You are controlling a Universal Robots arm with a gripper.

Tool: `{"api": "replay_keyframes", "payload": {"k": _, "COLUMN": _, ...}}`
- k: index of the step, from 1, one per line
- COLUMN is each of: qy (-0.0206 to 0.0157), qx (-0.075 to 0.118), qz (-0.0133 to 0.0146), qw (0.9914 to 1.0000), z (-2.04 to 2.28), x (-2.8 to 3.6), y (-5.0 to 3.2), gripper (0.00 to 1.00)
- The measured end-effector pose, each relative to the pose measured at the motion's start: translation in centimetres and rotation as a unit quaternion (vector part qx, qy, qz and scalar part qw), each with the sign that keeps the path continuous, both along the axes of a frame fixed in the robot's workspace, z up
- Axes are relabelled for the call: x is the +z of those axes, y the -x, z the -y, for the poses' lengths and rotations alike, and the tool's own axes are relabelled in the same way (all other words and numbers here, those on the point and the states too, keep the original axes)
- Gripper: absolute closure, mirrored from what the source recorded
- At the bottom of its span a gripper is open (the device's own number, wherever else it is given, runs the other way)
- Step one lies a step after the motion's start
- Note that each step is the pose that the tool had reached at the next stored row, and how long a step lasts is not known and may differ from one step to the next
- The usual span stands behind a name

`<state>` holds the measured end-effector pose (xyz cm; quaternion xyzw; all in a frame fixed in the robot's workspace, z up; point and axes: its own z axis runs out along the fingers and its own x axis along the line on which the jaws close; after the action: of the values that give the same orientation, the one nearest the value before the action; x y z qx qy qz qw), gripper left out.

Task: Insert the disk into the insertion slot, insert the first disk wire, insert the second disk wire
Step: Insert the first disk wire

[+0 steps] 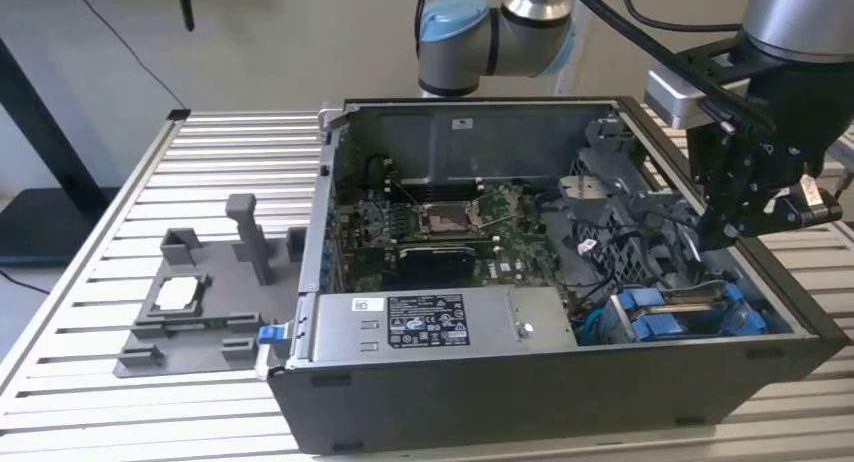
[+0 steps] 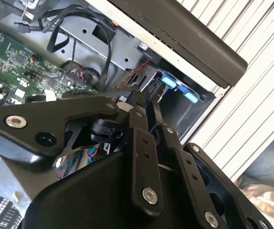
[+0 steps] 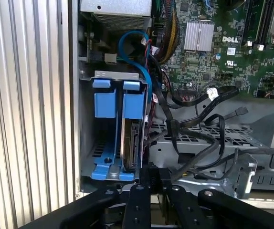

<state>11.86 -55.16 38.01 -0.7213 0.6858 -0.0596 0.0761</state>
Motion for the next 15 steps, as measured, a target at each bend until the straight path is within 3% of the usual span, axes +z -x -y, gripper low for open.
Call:
{"api": "replay_keyframes", "payload": {"k": 7, "qy": 0.0000, "qx": 0.000, "qz": -0.0009, "qw": 1.00000, "z": 0.00, "x": -0.02, "y": -0.02, "gripper": 0.81}}
{"api": "replay_keyframes", "payload": {"k": 8, "qy": -0.0002, "qx": 0.000, "qz": -0.0043, "qw": 0.99999, "z": 0.00, "x": -0.05, "y": -0.07, "gripper": 0.81}}
{"api": "replay_keyframes", "payload": {"k": 11, "qy": 0.0003, "qx": 0.000, "qz": -0.0195, "qw": 0.99981, "z": 0.00, "x": -0.15, "y": -0.35, "gripper": 0.81}}
{"api": "replay_keyframes", "payload": {"k": 15, "qy": 0.0004, "qx": 0.000, "qz": -0.0353, "qw": 0.99938, "z": 0.01, "x": -0.34, "y": -1.03, "gripper": 0.81}}
